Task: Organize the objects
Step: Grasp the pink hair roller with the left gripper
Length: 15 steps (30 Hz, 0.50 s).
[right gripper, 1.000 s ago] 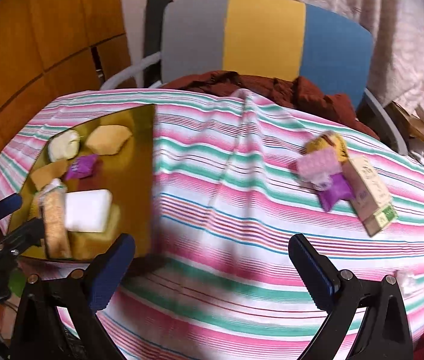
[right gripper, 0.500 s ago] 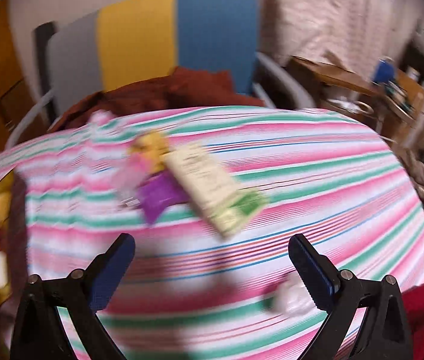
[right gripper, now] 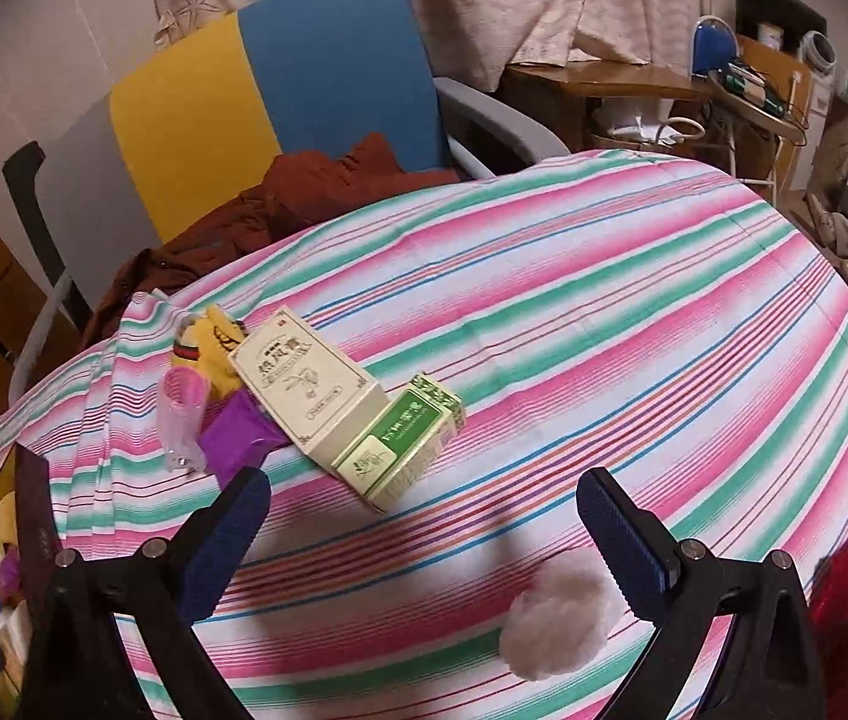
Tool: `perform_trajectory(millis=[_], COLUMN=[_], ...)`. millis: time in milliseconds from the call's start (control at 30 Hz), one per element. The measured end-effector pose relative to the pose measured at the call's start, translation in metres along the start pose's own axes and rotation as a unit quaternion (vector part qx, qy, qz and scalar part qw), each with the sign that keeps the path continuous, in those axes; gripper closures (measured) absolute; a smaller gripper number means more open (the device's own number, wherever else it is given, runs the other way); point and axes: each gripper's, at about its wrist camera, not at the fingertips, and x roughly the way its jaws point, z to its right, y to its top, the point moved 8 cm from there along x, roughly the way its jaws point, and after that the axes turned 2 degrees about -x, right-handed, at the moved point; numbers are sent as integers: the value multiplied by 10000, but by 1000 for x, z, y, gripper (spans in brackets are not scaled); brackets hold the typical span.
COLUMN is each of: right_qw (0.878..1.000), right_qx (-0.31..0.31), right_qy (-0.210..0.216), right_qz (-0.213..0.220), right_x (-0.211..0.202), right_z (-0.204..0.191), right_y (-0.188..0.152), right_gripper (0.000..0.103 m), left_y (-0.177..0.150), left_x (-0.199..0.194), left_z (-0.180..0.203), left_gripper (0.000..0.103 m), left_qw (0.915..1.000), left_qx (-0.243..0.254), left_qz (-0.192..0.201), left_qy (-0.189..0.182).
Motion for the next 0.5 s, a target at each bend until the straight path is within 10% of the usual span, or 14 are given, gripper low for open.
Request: perform_trajectory(millis=[267,500], right_qw=[9997,9988], right_qx=[-7,96], right_qy=[245,470], right_qz=[77,-122], right_x=[-2,4], right_z=[-6,-7], right_y=[2,-2], right_gripper=[0,0], left_y=[39,68], left_x=[70,124], left_z=[21,11], left_gripper=[8,2], left_qw=[9885,9808], left_qx=[-1045,-1624], left_qz=[-434,-467], left_qy=[-1001,-974])
